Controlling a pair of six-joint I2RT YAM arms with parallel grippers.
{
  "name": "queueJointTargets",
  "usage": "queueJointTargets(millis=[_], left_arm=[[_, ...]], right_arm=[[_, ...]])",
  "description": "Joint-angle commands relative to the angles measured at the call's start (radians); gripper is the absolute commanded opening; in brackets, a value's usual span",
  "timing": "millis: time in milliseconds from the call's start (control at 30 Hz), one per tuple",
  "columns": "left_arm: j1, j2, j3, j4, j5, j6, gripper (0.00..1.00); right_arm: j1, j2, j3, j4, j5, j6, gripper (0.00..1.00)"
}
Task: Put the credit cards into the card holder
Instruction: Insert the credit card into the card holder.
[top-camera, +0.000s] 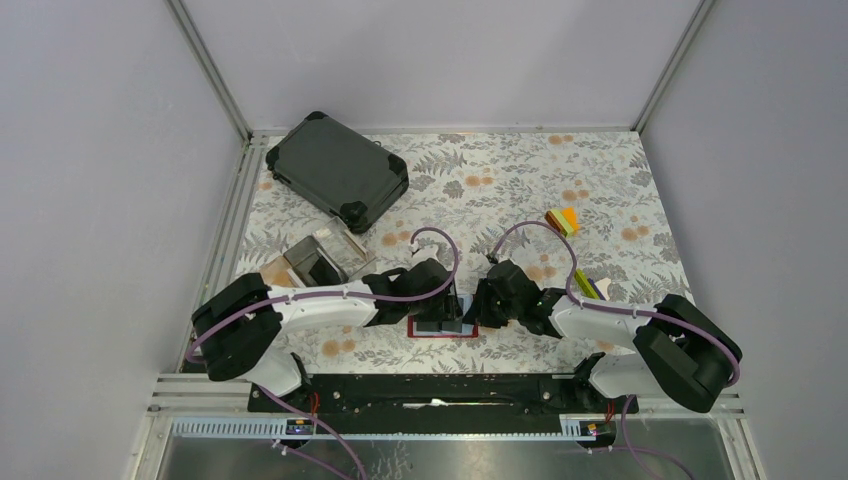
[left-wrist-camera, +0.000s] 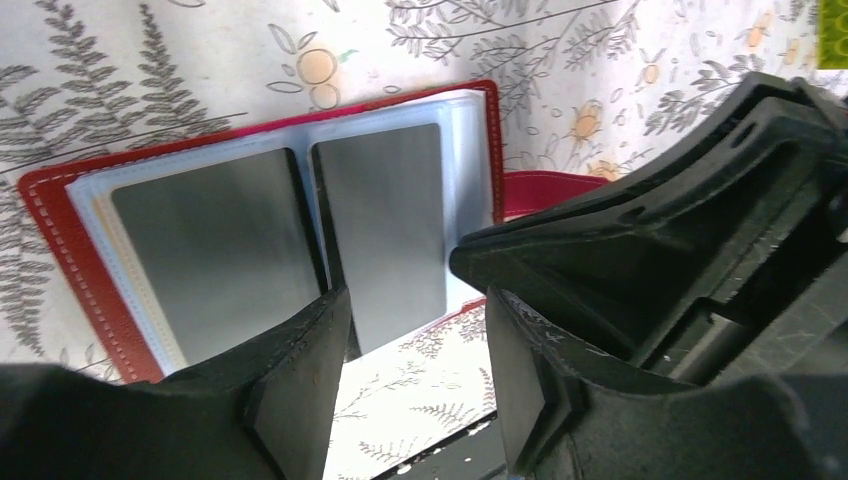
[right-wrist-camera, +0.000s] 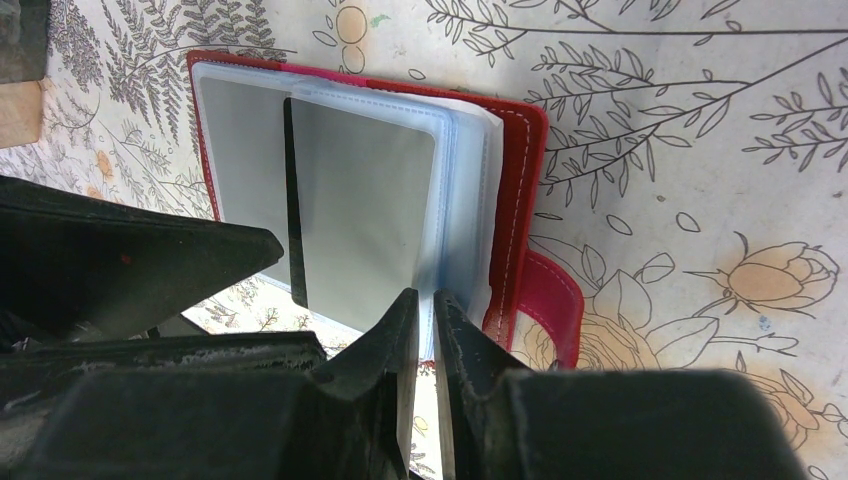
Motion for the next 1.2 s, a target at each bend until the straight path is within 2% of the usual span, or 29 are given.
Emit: queueJointTargets(millis=[0,233,533,767,900,1167], left_arm=[[-0.004,-0.011,0.007,-0.040,-0.059,-0.002,0.55],[-0.004,0.001,-0.001,-0.050,-0.064,-0.004,0.54],[-0.004,0.027,-0.012,0.015,-0.011,-0.015,0.41],[-0.004,0.043,-0.012,0.033,0.007,-0.020,0.40],[-0.004,0.026,-0.010,-0.005,-0.028,-0.011,0.40],[-0.004,-0.002,-0.002,-0.123,-0.140,0.018,0.49]], right_arm=[[0.011,0.002,-0.016,-0.027,0.036,0.000,0.18],[0.011,0.007,-0.016,-0.027,0.034,0.000,0.18],[0.011,0.011,-0.013,-0.024,0.029,0.001,0.18],[0.011,0.015,-0.012,-0.018,0.022,0.003,0.18],[0.011,0.007,-0.012,-0.022,0.026,0.003,0.18],[0.011,-0.015,-0.020,0.024,0.002,0.014,0.18]])
